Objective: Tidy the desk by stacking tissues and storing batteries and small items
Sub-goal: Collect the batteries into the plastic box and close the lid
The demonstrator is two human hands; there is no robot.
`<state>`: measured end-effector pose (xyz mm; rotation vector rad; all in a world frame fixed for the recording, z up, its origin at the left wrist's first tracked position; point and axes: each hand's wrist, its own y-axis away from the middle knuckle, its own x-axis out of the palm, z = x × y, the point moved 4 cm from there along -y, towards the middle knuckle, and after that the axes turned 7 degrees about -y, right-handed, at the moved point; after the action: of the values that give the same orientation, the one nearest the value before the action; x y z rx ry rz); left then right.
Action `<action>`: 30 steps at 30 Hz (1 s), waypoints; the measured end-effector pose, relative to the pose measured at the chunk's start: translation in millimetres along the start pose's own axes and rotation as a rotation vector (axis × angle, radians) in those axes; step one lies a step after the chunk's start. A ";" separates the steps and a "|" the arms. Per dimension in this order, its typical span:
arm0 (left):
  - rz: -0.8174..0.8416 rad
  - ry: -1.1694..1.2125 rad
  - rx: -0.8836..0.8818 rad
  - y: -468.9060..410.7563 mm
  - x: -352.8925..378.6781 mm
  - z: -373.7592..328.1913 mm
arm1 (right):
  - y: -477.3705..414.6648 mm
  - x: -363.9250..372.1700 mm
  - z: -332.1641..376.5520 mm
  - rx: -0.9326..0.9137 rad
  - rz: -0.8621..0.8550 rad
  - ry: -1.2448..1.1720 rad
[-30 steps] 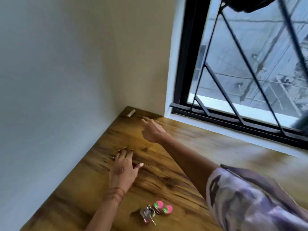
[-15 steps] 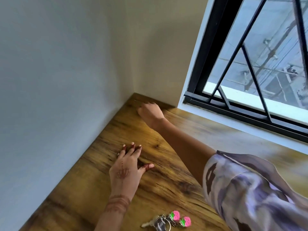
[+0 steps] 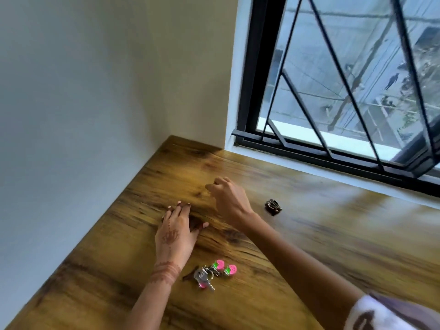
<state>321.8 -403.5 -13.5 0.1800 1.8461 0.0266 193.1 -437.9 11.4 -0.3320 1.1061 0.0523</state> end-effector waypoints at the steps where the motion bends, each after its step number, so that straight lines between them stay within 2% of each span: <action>1: 0.001 0.007 0.004 7.0 0.5 -5.1 | 12.1 -5.2 -0.4 0.031 -0.025 -0.031; 8: -0.024 0.059 0.063 63.1 9.2 -58.3 | 109.0 -50.8 -18.9 0.271 -0.114 -0.207; 14: -0.043 0.050 0.143 125.1 24.3 -124.6 | 196.8 -106.6 -36.8 0.331 -0.217 -0.276; 20: -0.067 0.143 0.230 198.8 44.3 -201.8 | 295.7 -159.5 -64.2 0.449 -0.365 -0.354; 30: 0.164 0.290 0.323 290.0 99.4 -305.3 | 462.2 -211.6 -146.5 0.885 -0.514 -0.331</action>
<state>34.8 -80.6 9.5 0.5789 2.1120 -0.1387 -124.6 -15.4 29.6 0.1966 0.6033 -0.7928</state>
